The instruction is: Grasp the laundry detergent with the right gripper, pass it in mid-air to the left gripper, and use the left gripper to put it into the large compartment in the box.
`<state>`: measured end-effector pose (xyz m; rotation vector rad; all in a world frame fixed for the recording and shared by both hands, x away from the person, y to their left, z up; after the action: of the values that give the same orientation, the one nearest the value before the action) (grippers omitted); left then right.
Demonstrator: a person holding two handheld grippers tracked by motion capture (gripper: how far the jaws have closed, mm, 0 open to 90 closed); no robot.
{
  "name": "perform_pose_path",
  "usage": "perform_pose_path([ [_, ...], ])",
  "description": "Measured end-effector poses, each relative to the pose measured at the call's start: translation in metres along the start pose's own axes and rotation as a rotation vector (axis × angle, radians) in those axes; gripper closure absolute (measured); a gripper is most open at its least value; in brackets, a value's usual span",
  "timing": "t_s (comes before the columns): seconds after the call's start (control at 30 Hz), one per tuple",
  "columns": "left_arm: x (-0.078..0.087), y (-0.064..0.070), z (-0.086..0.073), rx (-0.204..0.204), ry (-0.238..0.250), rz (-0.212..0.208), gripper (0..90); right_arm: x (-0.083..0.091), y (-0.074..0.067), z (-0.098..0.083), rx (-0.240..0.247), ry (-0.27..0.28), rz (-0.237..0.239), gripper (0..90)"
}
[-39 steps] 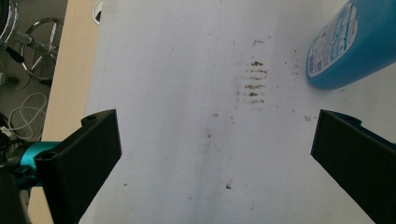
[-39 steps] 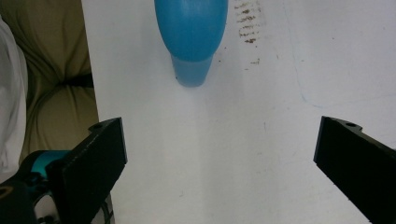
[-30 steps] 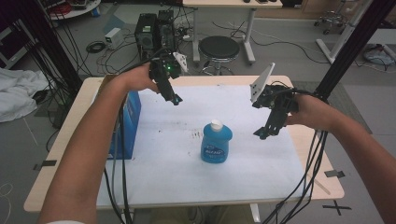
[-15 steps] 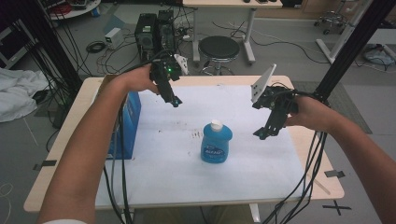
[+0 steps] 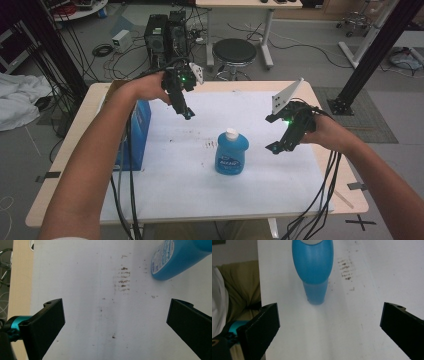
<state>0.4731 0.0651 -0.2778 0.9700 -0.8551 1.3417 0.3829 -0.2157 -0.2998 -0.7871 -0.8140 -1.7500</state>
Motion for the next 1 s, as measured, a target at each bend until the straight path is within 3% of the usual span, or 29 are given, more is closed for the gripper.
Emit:
perform_pose_path([
  [0.27,-0.005,0.002,0.000,-0.007,-0.021,-0.022,1.7,-0.014,-0.003,-0.008,-0.042,0.114,0.021,1.5],
  [1.0,-0.013,0.005,-0.002,0.011,-0.051,-0.063,1.7,-0.054,-0.019,-0.030,-0.112,0.275,0.064,1.5],
])
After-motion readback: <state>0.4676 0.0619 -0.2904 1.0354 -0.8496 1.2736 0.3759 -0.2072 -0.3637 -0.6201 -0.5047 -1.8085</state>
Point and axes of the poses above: each handheld gripper's, and its own axes: x roughly backward along the jaws, z roughly out of its top, y roughly to its right, the point moved 4 cm from there along -x, roughly forward along the jaws, and after that the axes turned 11 degrees about -z, right-handed, at the moved point
